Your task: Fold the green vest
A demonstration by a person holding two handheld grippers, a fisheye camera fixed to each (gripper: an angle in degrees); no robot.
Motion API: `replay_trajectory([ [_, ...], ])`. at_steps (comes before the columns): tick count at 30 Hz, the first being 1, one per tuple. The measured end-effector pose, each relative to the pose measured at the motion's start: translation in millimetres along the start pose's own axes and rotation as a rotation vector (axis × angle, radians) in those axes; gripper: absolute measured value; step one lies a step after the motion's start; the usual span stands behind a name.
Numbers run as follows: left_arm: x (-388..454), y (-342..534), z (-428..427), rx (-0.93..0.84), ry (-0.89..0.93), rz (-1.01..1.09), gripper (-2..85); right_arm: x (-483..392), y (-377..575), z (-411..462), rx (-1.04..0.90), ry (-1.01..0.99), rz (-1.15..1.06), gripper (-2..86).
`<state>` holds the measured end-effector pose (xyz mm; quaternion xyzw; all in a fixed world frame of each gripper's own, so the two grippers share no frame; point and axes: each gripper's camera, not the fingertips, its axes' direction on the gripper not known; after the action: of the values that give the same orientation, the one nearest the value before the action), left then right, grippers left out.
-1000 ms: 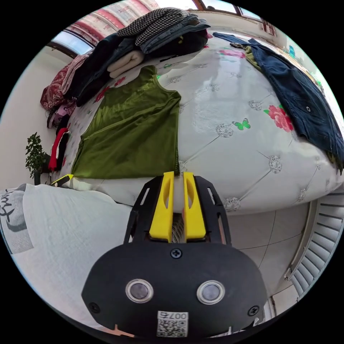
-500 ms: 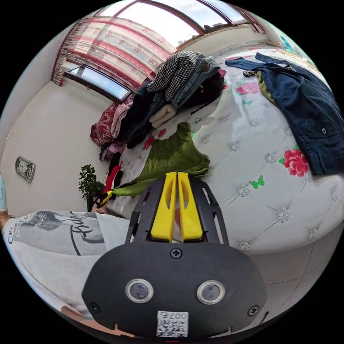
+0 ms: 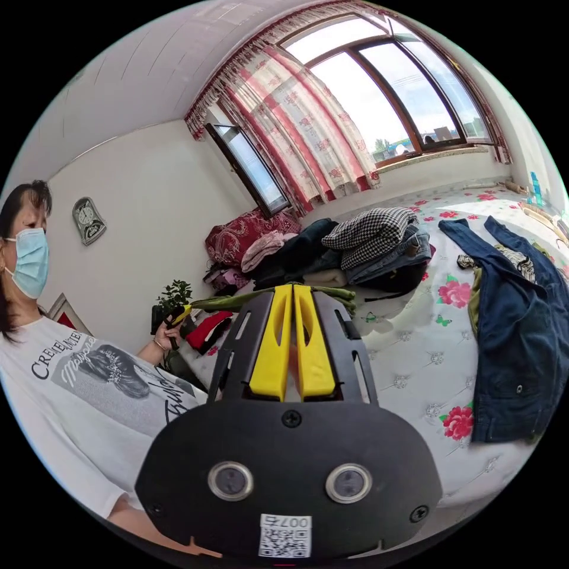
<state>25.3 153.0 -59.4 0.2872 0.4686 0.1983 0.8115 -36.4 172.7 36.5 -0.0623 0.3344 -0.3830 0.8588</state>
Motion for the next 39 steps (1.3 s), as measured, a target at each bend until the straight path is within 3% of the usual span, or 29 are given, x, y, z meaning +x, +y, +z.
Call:
replay_trajectory([
  [4, -17.9, 71.9, -14.2, -0.078, -0.047, -0.175, -0.9, 6.5, 64.3, -0.2, -0.172, 0.041, 0.123, -0.2],
  [9, -46.3, 120.2, -20.7, -0.111, -0.041, -0.394, -0.9, 28.2, 115.6, -1.6, -0.230, -0.017, 0.341, -0.2],
  [20, -128.6, 36.3, 74.9, -0.179, -0.123, -0.496, 0.2, 92.1, 44.9, 72.6, -0.277, -0.025, 0.443, 0.3],
  [24, -151.8, 3.4, 125.5, -0.226, -0.189, -0.520, 6.0, 116.2, 18.9, 119.7, -0.334, 0.140, 0.509, 2.2],
  [27, -159.6, 0.2, 131.8, -0.247, -0.247, -0.541, 8.6, 125.2, 29.6, 128.8, -0.388, 0.157, 0.571, 4.3],
  [34, -146.0, 50.1, 74.8, -0.258, -0.272, -0.558, 8.9, 108.1, 132.7, 63.3, -0.222, 0.168, 0.858, 6.7],
  [39, -143.3, 91.8, 52.1, -0.265, -0.258, -0.672, 8.8, 93.9, 166.1, 66.4, -0.218, 0.156, 0.940, 6.3],
])
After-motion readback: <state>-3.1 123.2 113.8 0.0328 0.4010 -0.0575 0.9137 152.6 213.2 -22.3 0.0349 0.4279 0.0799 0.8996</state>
